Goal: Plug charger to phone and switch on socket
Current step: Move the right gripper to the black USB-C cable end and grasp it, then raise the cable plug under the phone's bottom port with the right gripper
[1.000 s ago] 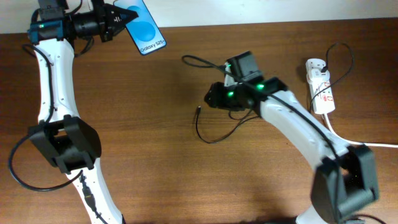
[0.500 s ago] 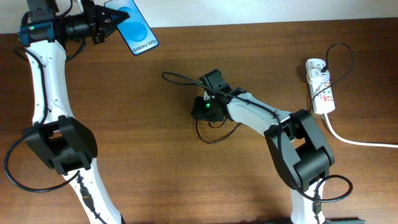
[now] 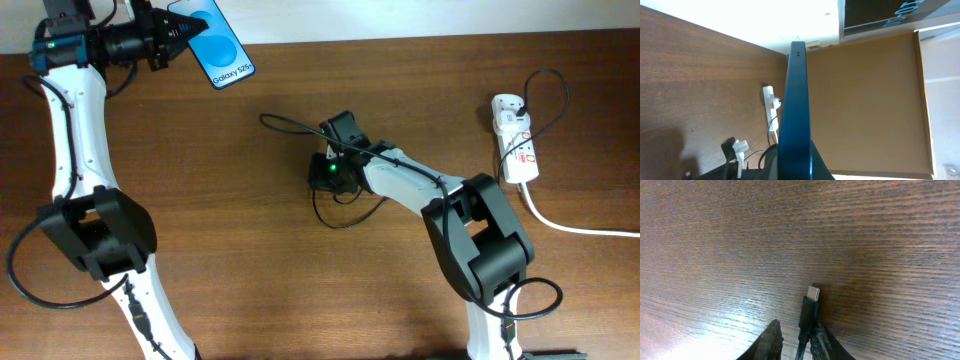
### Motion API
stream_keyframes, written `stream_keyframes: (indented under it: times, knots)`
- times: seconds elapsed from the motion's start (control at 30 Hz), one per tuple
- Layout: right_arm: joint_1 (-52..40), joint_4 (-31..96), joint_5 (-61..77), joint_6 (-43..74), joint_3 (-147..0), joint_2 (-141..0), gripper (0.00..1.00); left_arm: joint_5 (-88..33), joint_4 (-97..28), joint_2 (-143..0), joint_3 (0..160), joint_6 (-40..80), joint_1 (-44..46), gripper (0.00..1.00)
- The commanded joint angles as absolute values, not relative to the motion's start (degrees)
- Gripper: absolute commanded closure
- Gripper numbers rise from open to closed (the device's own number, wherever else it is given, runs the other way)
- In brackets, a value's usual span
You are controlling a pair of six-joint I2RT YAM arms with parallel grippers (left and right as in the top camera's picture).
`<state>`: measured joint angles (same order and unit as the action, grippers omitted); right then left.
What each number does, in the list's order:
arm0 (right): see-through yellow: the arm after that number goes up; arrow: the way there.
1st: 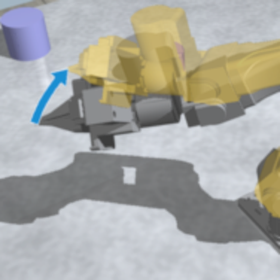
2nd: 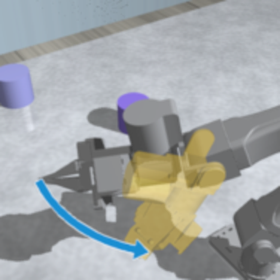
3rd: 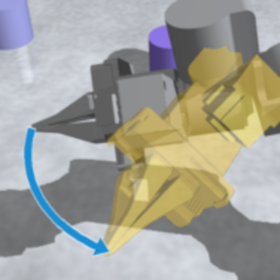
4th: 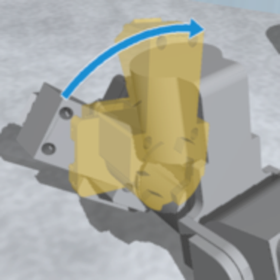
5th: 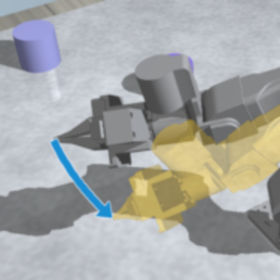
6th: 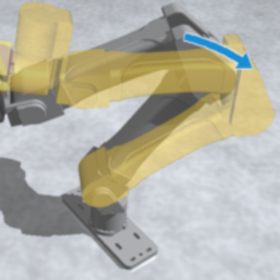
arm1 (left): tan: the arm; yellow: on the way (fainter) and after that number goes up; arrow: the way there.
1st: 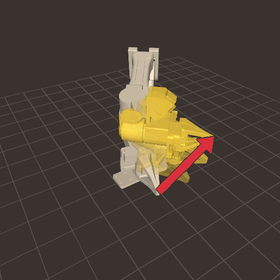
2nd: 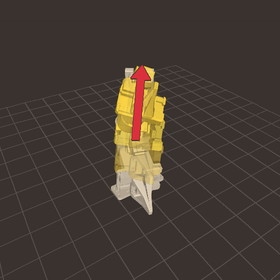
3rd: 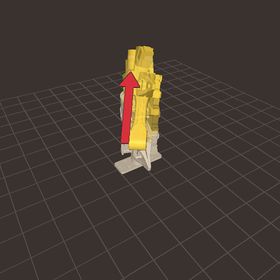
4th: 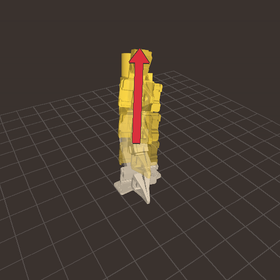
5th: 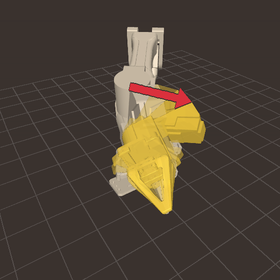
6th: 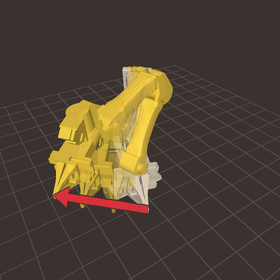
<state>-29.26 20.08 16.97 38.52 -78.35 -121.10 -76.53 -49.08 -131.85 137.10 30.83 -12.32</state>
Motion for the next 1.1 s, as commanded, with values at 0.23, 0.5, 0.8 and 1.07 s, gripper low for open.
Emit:
stream_keyframes:
  times: [0.23,0.5,0.8,1.07]
  knots:
    - [-24.8,21.2,36.3,22.2,-76.4,-101.4,0.96,-81.3,-49.0,-131.2,137.9,27.0,-11.2,1.00]
    - [-21.7,36.4,46.7,16.7,-76.3,-84.2,0.96,-85.3,-49.0,-131.2,137.9,22.3,-2.2,1.00]
    - [-21.6,-5.3,53.0,38.5,-50.5,-77.0,0.96,-85.3,-49.0,-131.2,137.9,20.6,1.7,1.00]
    - [-19.6,-33.2,52.6,55.6,-38.9,-76.6,0.96,-86.4,-49.8,-131.2,137.8,19.2,7.1,1.00]
